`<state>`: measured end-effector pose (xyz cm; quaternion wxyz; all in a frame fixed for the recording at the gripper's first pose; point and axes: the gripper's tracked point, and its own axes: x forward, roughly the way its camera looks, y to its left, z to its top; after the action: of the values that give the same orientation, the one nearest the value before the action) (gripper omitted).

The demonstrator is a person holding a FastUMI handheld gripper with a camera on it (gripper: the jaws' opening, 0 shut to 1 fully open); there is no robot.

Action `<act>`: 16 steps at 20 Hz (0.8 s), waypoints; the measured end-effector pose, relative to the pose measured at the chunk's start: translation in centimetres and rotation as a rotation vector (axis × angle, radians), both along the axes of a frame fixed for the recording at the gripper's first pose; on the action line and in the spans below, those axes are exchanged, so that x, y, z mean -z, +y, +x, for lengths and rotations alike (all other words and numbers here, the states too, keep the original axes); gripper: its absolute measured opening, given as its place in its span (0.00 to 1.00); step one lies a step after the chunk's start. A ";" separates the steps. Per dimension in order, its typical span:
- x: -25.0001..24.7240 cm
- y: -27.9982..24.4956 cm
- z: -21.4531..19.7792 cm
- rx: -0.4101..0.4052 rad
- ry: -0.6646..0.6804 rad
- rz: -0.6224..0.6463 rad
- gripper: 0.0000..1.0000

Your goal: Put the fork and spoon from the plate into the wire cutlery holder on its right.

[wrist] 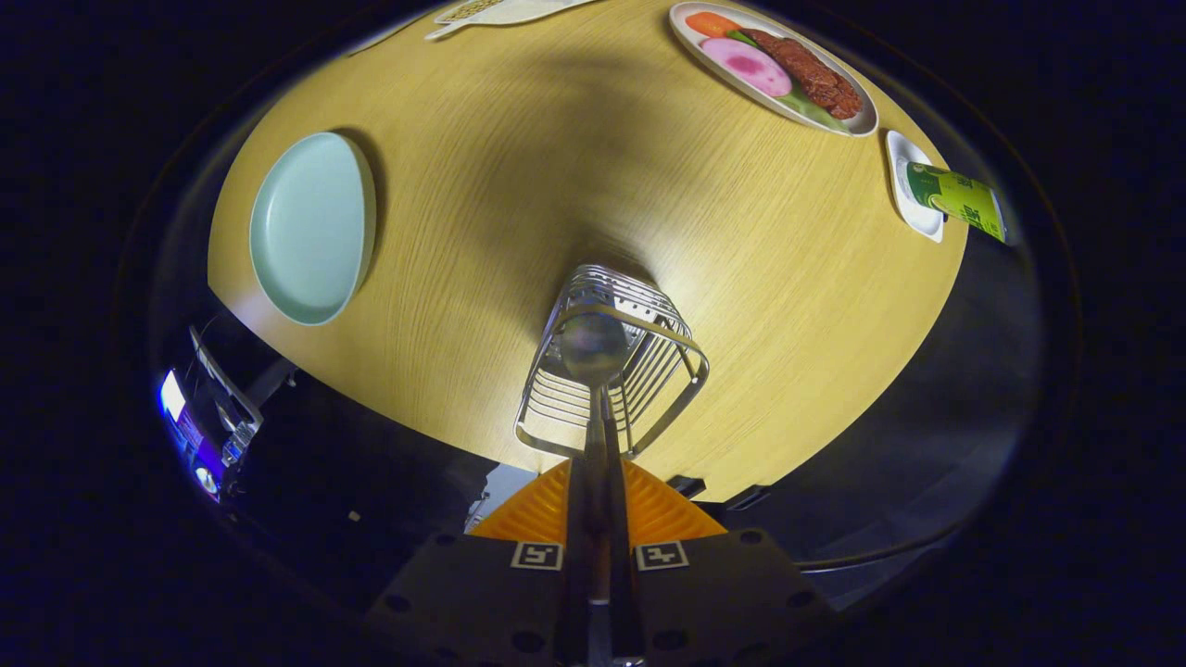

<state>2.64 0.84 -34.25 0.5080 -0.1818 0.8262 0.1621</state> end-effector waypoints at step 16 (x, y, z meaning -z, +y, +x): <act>-13.4 1.1 3.2 0.283 -0.899 0.380 0.98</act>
<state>5.83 1.90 -20.88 0.8545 -0.0242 0.4983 0.1449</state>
